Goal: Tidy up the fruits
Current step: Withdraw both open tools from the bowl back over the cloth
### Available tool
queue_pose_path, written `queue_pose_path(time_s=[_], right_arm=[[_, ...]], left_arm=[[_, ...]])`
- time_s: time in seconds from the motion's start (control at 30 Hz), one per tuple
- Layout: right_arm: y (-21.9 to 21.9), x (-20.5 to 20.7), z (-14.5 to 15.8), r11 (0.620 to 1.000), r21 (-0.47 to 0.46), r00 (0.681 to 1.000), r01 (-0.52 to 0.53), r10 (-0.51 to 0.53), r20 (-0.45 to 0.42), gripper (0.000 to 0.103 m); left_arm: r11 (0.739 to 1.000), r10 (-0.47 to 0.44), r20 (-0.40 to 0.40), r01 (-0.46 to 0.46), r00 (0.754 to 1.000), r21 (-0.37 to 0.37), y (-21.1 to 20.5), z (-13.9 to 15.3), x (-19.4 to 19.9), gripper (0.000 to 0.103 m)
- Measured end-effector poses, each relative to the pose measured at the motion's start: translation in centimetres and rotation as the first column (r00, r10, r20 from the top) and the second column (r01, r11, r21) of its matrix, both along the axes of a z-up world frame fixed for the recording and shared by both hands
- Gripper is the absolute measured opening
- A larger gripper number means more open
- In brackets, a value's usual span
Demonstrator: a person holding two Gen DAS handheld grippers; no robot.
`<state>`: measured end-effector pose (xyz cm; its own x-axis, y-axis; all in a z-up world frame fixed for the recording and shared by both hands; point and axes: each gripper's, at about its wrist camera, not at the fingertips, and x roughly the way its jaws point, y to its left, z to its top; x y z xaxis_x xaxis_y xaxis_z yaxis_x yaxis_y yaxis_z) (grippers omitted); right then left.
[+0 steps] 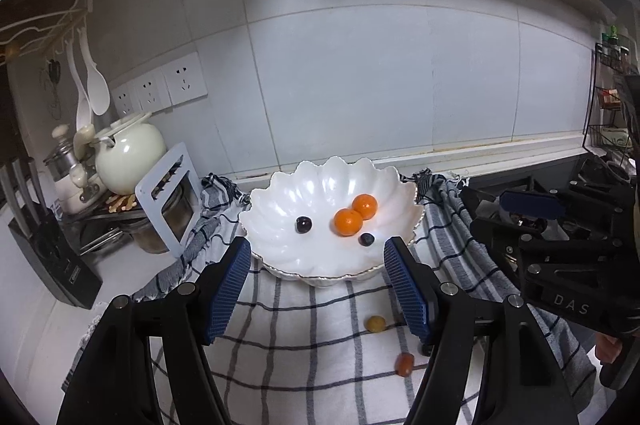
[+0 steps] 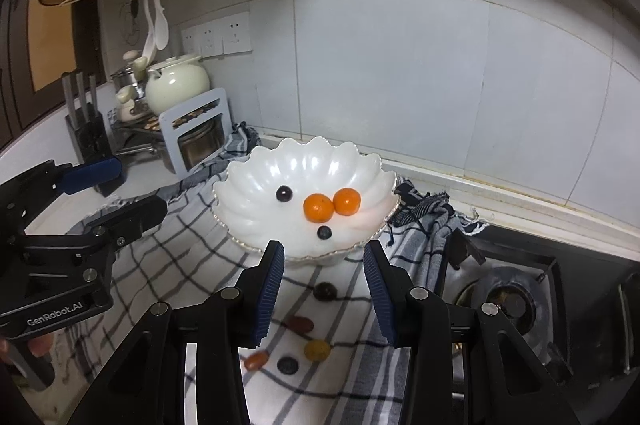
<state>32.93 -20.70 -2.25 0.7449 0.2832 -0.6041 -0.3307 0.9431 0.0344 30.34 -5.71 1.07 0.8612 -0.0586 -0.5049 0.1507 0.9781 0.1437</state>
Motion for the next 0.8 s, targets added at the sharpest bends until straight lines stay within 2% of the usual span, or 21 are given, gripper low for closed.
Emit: queue_pose_path(time_s=[0.33, 0.8], right_arm=[[-0.9, -2.7, -1.1, 0.998, -0.005, 0.998, -0.066, 0.066, 0.005, 0.043], [-1.3, -4.0, -4.2, 0.986, -0.063, 0.988, -0.152, 0.151, -0.019, 0.043]], left_arm=[[1.0, 0.014, -0.005, -0.014, 1.0, -0.017, -1.4, -1.3, -3.0, 0.071], [0.999, 0.034, -0.085, -0.036, 0.996, -0.016, -2.8, -5.4, -5.1, 0.071]])
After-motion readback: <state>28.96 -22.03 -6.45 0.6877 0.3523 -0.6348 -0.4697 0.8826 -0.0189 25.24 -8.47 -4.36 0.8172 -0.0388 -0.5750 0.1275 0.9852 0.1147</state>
